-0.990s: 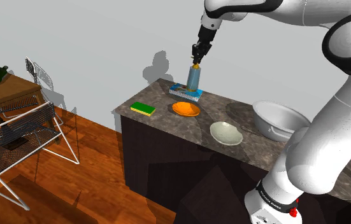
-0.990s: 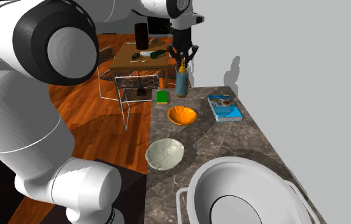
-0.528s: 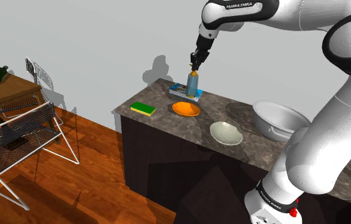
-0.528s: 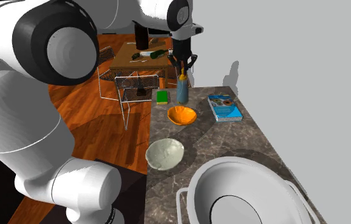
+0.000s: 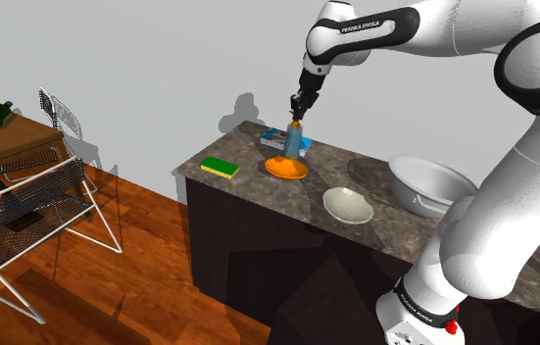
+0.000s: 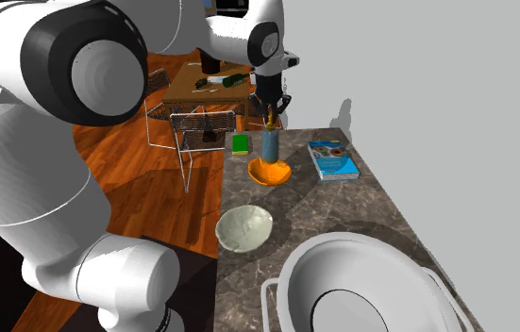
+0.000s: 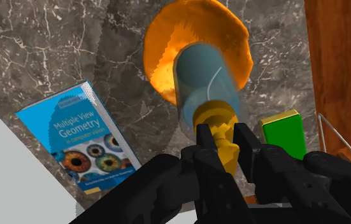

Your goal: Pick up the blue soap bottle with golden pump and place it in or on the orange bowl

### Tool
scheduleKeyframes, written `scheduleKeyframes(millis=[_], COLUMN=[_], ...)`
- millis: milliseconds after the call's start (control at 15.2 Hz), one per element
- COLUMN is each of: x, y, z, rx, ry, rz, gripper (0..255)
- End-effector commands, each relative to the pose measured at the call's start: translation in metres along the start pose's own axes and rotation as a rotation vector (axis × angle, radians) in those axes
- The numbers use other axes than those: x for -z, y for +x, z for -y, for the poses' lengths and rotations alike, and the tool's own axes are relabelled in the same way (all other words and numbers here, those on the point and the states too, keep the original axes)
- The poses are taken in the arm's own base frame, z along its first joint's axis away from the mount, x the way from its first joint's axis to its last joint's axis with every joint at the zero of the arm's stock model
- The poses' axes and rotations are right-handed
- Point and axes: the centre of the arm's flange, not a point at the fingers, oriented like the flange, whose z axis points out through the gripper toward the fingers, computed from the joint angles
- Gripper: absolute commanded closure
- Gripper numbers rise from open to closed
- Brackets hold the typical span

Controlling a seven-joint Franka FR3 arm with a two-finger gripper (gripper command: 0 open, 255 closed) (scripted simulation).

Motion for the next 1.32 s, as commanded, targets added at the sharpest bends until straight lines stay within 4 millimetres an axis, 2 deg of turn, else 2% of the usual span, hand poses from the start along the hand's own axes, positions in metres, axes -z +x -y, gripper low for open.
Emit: scheduleKeyframes(millis=[0,462,990,1056,1254], x=[-0.010,-0.051,-0.051,-0.051,-0.051], y=[-0.002,-0.009,-0.009,-0.009,-0.009], z=[0.000,0.001,0.001,0.001,0.001], rx=[0.000,0.000,0.000,0.000,0.000], ry=[0.000,0.000,0.000,0.000,0.000], rz=[-0.001,-0.001,-0.001,-0.001,-0.001], gripper=[255,255,255,0,0])
